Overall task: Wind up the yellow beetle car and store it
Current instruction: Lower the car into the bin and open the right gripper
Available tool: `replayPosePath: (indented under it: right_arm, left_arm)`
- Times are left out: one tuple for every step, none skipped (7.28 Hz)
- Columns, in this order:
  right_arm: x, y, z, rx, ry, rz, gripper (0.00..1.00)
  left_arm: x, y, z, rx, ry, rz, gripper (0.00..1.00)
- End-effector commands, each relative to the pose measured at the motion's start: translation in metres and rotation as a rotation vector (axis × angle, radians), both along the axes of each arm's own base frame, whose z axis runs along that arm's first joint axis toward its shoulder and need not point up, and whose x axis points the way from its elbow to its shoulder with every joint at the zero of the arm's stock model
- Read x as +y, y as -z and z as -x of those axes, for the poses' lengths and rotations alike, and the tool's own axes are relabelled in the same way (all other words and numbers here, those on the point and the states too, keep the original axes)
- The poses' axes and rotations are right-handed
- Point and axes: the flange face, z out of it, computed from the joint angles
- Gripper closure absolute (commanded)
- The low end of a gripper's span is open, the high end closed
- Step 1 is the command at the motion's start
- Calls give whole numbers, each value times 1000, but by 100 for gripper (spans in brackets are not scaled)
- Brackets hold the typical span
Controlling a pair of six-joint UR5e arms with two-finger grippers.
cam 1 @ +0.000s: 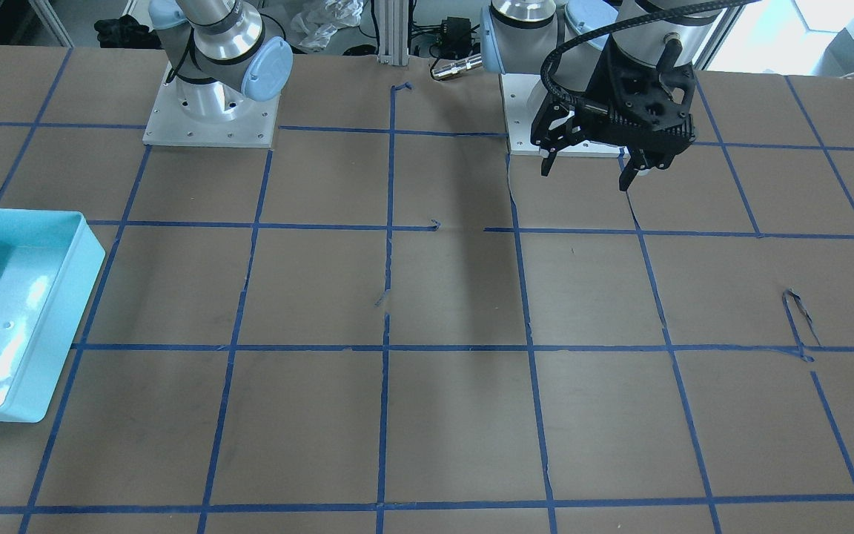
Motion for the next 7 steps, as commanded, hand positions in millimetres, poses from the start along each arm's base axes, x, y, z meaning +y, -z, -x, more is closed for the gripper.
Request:
replayPosePath:
  right_arm:
    - [5, 36, -2, -30, -4, -32, 100]
    - [7, 51, -3, -44, -7, -52, 100]
    - [1, 70, 1, -42, -7, -49, 100]
    - [-5, 83, 6, -31, -9, -35, 100]
    - [-5, 88, 5, -37, -7, -40, 100]
    - [-4, 90, 4, -46, -5, -41, 79]
    - [-7, 87, 0, -80, 6, -10, 20]
  left_arm:
    - [0, 0, 1, 0, 1, 0, 0]
    - [0, -1, 0, 2, 0, 2, 0]
    - [0, -1, 0, 2, 0, 2, 0]
    - [0, -1, 0, 2, 0, 2, 0]
    - [0, -1, 0, 2, 0, 2, 0]
    - [0, -1, 0, 3, 0, 2, 0]
    - [-1, 0, 0, 3, 0, 0, 0]
